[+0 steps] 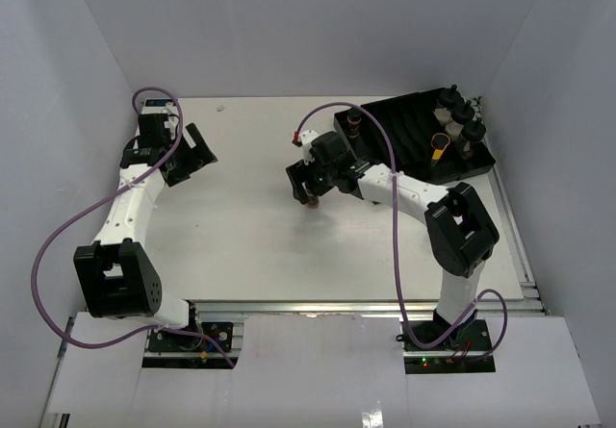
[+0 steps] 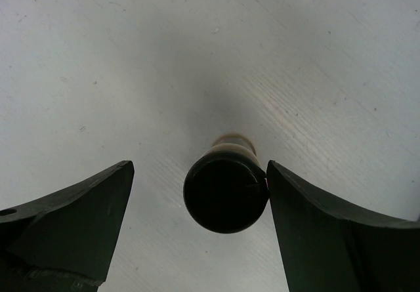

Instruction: Organize the condiment bottles

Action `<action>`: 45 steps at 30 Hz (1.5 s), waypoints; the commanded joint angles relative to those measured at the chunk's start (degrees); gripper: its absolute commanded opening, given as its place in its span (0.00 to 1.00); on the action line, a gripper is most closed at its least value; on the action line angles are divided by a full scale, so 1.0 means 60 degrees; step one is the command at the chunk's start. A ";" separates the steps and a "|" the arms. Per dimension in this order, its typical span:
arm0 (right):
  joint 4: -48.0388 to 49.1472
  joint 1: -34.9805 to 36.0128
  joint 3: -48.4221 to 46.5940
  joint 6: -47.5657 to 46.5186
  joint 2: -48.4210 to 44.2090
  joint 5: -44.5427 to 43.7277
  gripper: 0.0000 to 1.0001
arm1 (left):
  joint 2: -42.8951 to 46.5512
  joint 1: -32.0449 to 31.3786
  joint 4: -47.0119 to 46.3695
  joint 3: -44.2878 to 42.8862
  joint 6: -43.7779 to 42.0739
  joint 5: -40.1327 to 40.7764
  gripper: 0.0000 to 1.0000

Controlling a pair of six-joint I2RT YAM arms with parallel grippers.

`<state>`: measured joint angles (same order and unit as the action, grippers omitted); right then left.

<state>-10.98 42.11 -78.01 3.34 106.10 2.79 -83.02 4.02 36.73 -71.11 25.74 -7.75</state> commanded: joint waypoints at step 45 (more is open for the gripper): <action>-0.1230 -0.3708 -0.4277 -0.0878 0.1126 -0.1371 0.08 | 0.0367 0.0062 -0.0985 0.0713 0.0043 -0.1225 0.98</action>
<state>-22.16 19.95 -101.17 -1.89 111.56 -8.60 -80.47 4.05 32.42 -66.04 25.98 -13.76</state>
